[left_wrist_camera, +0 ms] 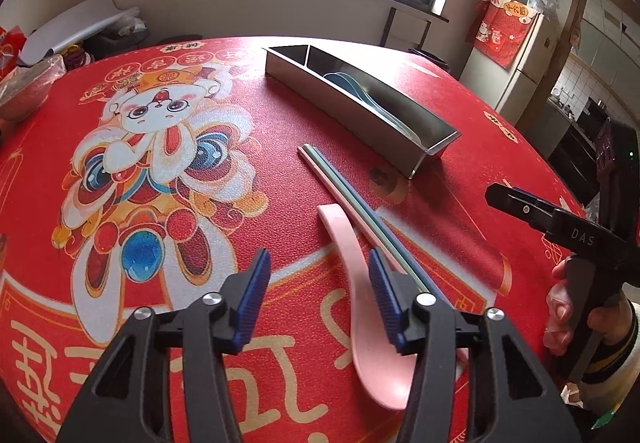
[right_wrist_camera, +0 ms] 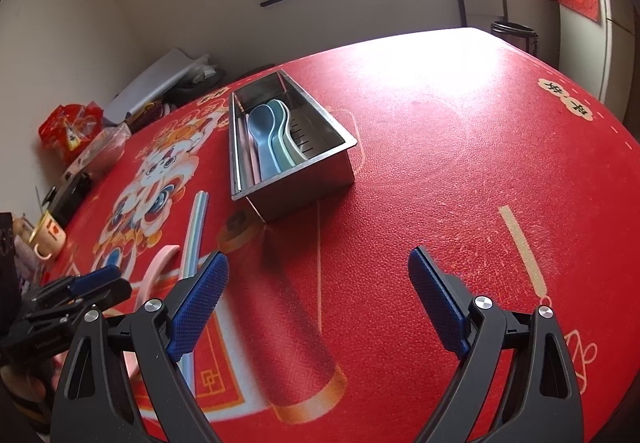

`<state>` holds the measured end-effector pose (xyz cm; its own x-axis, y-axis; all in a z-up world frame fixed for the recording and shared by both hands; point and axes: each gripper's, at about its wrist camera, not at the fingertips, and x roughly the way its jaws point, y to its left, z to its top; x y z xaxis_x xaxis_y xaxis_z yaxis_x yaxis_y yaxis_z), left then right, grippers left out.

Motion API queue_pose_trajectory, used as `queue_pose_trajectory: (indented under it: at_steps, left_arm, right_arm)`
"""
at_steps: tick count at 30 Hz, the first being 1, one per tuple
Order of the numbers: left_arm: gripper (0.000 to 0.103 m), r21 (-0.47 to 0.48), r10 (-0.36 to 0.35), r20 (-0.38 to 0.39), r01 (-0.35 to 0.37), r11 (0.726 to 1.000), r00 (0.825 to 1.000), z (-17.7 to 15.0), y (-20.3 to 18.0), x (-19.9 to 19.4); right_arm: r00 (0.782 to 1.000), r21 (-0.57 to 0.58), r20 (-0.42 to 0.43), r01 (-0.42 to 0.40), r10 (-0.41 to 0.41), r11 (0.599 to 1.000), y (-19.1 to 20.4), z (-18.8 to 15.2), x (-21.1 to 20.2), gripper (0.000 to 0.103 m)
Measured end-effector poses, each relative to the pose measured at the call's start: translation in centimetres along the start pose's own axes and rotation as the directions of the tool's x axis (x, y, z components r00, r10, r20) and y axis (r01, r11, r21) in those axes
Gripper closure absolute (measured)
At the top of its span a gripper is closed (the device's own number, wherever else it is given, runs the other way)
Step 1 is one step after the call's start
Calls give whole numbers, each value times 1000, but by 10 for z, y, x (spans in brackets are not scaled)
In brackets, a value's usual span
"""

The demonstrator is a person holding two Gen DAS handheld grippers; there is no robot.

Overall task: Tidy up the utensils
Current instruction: 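Lower the left gripper onto the pink spoon and close on it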

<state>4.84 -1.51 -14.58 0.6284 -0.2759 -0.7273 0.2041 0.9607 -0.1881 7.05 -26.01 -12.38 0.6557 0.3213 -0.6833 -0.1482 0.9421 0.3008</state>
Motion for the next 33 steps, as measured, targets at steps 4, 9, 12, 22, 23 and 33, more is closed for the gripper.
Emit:
queue_pose_trajectory:
  at_steps: [4,9,12,22,23,33]
  left_arm:
    - [66,-7,-31,-16,31,999,999,1,-1,6]
    - [69,-14,-58,-38,58,998,998,4,-2,15]
    - [75,-27,-77,-52,76,997,996,4,-2,22]
    - [87,-4,-101,-75,101,995,992,0,-11,28]
    - [87,-3,-100,-79,100,995,992,-1,-11,29]
    - [87,-11,-127,-100,126,992,987,-4,-9,22]
  right_arm:
    - [1000,13,-4,-15,15,1000,-2,0,1,15]
    - [1000,27,-9,-28,29,999,-4,0,3,15]
    - [999,30,-6,-36,36,999,-5,-1,2,15]
    - [999,41,-4,-52,52,998,-7,-3,2,15]
    - [999,41,-4,-53,53,998,-7,-3,2,15]
    - [998,52,-1,-59,60,997,-9,-3,1,15]
